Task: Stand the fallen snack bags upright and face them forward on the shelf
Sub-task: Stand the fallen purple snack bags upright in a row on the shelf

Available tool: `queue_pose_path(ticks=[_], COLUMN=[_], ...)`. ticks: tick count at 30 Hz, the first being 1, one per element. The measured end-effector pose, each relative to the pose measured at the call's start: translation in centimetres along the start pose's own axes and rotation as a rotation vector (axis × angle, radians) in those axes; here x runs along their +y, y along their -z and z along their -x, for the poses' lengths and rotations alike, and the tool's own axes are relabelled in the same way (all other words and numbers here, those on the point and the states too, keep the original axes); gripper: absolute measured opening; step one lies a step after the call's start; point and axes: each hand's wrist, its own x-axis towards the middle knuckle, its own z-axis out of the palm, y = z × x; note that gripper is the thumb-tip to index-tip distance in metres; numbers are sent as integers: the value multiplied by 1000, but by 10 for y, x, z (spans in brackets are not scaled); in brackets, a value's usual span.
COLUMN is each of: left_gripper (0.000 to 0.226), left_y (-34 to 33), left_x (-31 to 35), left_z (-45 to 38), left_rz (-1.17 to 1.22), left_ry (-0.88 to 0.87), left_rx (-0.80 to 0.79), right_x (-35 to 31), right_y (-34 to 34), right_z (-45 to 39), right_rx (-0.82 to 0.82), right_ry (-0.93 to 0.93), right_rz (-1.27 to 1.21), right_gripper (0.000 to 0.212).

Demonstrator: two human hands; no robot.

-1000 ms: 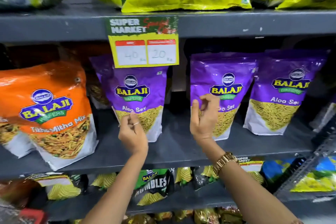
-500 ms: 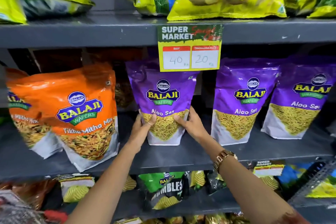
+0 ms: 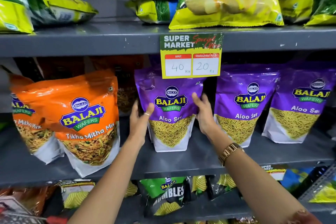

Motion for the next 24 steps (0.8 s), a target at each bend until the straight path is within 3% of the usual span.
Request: queue_pose_path(ticks=[2,4,5,7,9,12,14,18,21,24], left_gripper=[46,21,9,15,8,26,33,49,45,43], left_y=[-9,-19,-24,-28,-29,-27,-23,-9,-7,-11], left_x=[26,48,56,66,67,62,56,28,-4,-19], left_z=[-12,-20,-22,-26,-26,-23,-21,-14,1,10], left_rz=[57,97,121,180,222,222,195,104,138,142], left_ry=[-15,-71,-79,-38,-2,-23,-12,142,248,291], left_rx=[91,171,217,283,334,360,317,125,-11,-23], right_x=[-16,-32,-40,-48,-51,-48,-45,-18,19,40], right_y=[-8,-13,-15,-16,-16,-17,-13,3,8,5], right_z=[-8,-14,-16,-20,-21,-19,-17,-7,9,19], right_rx=[99,157,172,204,223,224,214,158,87,66], right_ry=[109,216,251,286,318,330,280,3,-138,-166], right_rz=[-11,-15,-18,1,-18,11,66,152,208,227], right_gripper=[46,12,6,18,16,13,6,55,58,53])
